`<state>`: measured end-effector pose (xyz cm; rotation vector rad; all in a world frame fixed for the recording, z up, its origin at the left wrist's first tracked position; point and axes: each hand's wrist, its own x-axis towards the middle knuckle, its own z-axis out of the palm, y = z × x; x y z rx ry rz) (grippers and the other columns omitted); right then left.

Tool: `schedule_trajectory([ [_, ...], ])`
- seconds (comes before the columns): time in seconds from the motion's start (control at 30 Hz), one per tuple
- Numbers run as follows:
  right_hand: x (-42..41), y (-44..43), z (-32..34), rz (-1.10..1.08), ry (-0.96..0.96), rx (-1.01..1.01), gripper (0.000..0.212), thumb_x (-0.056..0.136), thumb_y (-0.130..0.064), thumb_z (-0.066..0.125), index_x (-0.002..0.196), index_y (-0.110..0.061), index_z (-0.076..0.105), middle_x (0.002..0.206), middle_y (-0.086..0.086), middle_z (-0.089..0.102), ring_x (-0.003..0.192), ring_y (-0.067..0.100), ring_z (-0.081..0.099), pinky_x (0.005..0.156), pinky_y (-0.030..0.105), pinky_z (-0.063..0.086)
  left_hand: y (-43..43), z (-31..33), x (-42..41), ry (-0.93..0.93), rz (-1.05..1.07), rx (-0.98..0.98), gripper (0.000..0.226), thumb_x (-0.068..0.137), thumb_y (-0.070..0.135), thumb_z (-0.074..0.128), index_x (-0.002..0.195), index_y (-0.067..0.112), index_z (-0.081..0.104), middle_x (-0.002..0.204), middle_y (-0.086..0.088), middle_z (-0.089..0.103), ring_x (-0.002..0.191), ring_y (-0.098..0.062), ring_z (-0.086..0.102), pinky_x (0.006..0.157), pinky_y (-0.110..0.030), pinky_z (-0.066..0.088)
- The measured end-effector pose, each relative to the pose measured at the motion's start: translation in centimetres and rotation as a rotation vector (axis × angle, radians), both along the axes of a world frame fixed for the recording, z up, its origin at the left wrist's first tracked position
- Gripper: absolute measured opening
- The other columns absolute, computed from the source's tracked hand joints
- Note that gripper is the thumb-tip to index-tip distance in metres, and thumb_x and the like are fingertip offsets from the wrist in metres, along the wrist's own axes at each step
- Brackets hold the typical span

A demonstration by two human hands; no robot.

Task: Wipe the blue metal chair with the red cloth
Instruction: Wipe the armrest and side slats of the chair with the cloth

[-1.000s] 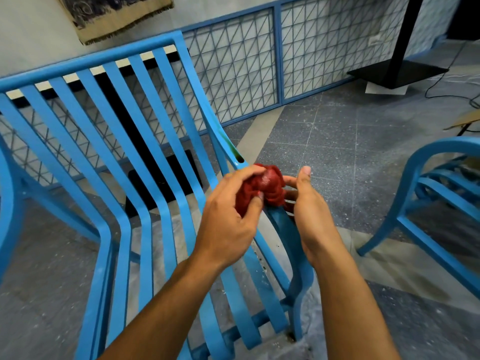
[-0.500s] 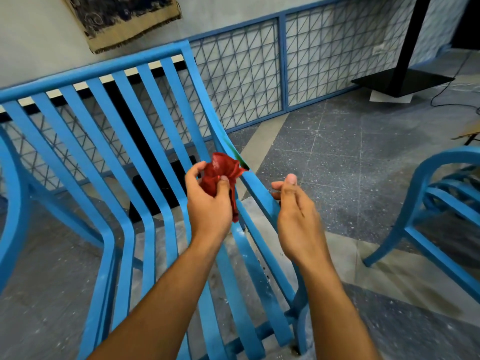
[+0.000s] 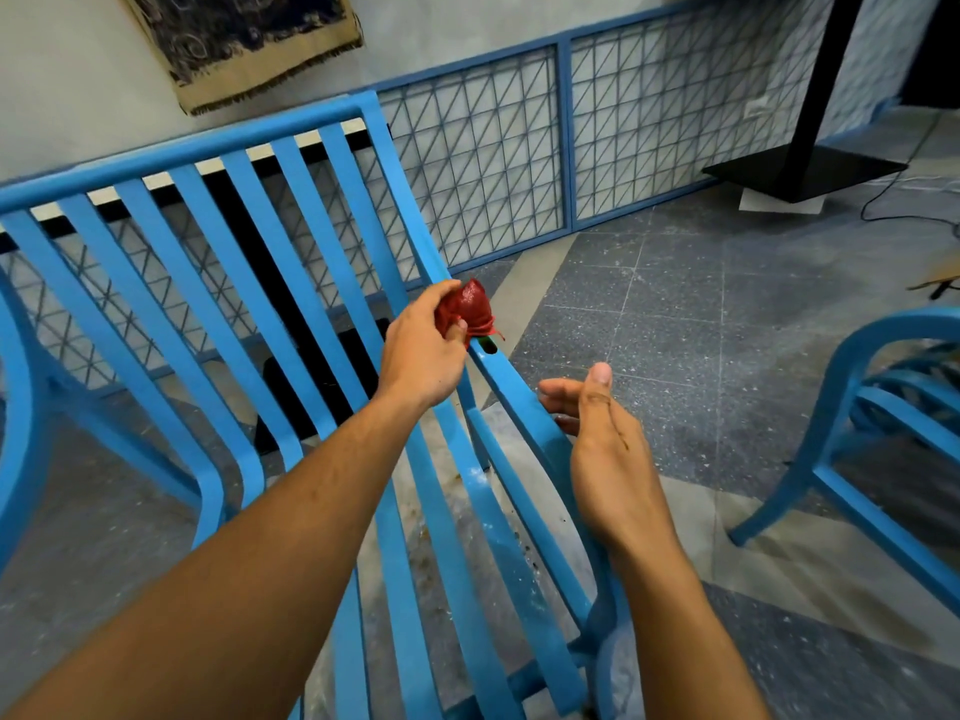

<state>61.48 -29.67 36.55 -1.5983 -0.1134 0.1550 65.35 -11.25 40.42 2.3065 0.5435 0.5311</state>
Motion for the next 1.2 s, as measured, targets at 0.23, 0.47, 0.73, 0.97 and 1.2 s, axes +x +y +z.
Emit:
schedule_trajectory([
  [0.23,0.2,0.0,-0.1,-0.002,0.007,0.022,0.066,0.099,-0.069,0.017,0.102,-0.032,0.072,0.105,-0.012,0.074,0.108,0.009,0.066,0.106,0.044,0.047,-0.5,-0.2,-1.8,-0.117,0.054,-0.079,0.039,0.099,0.02,0.065,0.131,0.04,0.058,0.11,0.008,0.069,0.1,-0.021,0.068,0.091,-0.044,0.059],
  [0.47,0.3,0.0,-0.1,-0.006,0.015,0.037,0.066,0.099,-0.067,0.018,0.104,-0.03,0.072,0.105,-0.011,0.074,0.106,0.009,0.067,0.105,0.043,0.048,-1.4,-1.5,-2.2,-0.104,0.023,0.068,0.041,0.097,0.026,0.065,0.133,0.042,0.053,0.117,0.0,0.069,0.104,-0.028,0.068,0.092,-0.05,0.058],
  [0.73,0.1,-0.2,0.0,0.009,0.026,0.048,0.073,0.088,-0.076,0.015,0.102,-0.031,0.071,0.105,-0.011,0.074,0.106,0.009,0.067,0.104,0.042,0.048,-1.6,-0.5,-1.7,-0.016,-0.019,0.172,0.056,0.096,0.021,0.067,0.141,0.04,0.039,0.128,0.002,0.066,0.114,-0.025,0.063,0.098,-0.047,0.052],
  [0.97,-0.1,-0.6,0.4,0.036,0.048,0.048,0.078,0.084,-0.08,0.014,0.101,-0.031,0.072,0.107,-0.011,0.074,0.106,0.007,0.066,0.102,0.038,0.047,-2.0,-0.2,-2.8,0.041,-0.11,0.358,0.059,0.086,-0.001,0.064,0.137,0.029,0.057,0.141,0.006,0.056,0.127,-0.02,0.048,0.107,-0.028,0.034],
  [1.2,-0.2,-0.4,0.5,0.045,0.051,0.032,0.079,0.084,-0.082,0.013,0.1,-0.032,0.073,0.106,-0.012,0.074,0.106,0.006,0.066,0.104,0.042,0.047,-1.6,0.3,-4.1,0.05,-0.236,0.218,0.034,0.087,0.029,0.071,0.12,0.036,0.069,0.135,0.014,0.054,0.125,-0.01,0.052,0.111,-0.032,0.042],
])
